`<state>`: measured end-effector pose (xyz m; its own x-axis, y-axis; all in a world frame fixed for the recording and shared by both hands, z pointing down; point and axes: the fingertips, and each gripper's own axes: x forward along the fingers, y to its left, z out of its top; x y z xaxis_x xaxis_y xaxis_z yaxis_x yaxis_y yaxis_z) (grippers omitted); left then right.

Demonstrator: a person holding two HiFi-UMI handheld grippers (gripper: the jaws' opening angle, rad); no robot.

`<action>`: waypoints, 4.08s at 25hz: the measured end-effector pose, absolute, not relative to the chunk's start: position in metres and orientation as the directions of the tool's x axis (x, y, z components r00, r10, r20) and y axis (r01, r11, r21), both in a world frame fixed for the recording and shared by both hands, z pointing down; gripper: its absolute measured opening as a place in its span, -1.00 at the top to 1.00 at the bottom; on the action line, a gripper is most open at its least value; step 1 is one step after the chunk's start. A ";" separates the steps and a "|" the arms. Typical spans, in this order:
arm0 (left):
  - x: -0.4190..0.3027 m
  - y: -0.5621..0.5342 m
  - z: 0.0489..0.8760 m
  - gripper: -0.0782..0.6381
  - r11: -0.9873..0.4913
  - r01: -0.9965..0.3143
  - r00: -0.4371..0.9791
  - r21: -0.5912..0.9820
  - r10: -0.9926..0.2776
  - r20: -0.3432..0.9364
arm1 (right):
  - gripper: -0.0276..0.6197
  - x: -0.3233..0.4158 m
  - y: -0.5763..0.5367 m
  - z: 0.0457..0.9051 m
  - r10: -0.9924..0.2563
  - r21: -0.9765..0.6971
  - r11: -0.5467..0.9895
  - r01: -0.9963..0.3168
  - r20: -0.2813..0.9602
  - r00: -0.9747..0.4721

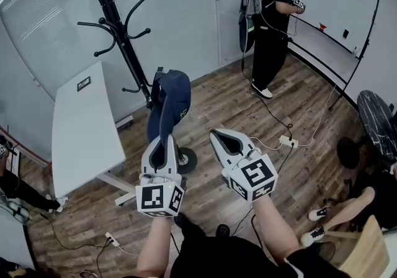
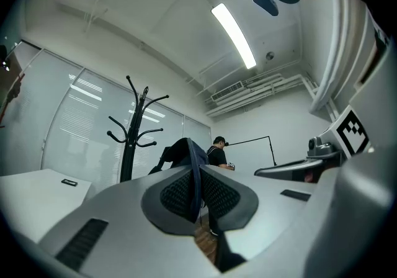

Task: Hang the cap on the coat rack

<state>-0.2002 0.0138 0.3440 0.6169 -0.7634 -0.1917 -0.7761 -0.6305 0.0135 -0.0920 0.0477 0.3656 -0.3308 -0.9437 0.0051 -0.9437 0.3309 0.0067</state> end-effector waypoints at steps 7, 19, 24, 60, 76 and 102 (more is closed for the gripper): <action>-0.193 0.018 0.339 0.70 -0.623 -0.782 0.609 0.010 -0.768 -0.199 | 0.82 -0.080 0.054 0.353 -0.951 0.018 0.306 -0.952 -0.051 -0.306; -0.182 -0.005 0.343 0.70 -0.641 -0.767 0.630 -0.009 -0.751 -0.196 | 0.82 -0.068 0.025 0.367 -0.962 -0.016 0.274 -0.961 -0.017 -0.274; -0.161 -0.043 0.343 0.70 -0.663 -0.749 0.645 0.007 -0.731 -0.225 | 0.82 -0.053 -0.008 0.364 -0.966 0.023 0.257 -0.966 0.001 -0.257; -0.082 -0.227 0.235 0.70 -0.667 -0.739 0.620 -0.091 -0.622 -0.478 | 0.82 0.034 -0.224 0.348 -0.967 0.022 0.248 -0.969 -0.047 -0.249; -0.060 -0.247 0.201 0.70 -0.419 -0.899 0.418 -0.128 -0.732 -0.537 | 0.82 0.061 -0.292 0.331 -0.865 0.023 0.494 -0.869 -0.086 -0.494; -0.060 -0.254 0.243 0.70 -0.214 -0.969 0.248 -0.127 -0.863 -0.441 | 0.82 0.041 -0.305 0.346 -0.721 0.003 0.691 -0.723 -0.062 -0.690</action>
